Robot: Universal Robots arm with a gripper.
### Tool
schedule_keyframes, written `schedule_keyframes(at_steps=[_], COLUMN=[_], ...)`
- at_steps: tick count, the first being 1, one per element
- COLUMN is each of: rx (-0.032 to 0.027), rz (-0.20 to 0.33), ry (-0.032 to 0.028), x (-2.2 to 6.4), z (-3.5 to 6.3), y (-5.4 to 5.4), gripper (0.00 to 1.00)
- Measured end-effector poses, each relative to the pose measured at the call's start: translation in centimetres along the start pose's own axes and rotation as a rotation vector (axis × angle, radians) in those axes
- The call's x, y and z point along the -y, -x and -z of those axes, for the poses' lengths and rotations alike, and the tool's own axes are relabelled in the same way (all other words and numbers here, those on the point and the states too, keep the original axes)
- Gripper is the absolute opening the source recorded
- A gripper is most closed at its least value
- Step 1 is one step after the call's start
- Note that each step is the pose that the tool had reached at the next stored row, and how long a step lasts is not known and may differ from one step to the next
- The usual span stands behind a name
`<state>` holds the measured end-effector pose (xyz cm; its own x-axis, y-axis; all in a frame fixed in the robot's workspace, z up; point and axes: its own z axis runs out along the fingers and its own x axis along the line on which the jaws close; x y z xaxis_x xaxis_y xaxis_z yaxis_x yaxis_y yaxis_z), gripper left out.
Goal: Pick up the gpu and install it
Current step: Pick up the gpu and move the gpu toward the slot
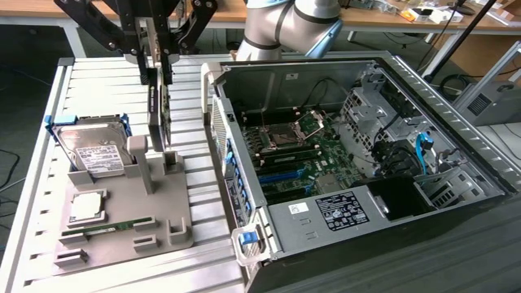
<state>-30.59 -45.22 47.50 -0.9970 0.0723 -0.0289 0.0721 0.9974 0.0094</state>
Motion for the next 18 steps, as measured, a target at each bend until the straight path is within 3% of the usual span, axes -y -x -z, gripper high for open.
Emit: schedule_keyframes(at_steps=[18], rx=[0.0000], rz=[0.000], ry=[0.0000], x=[-0.02], z=[1.70], y=[0.1], gripper=[0.27])
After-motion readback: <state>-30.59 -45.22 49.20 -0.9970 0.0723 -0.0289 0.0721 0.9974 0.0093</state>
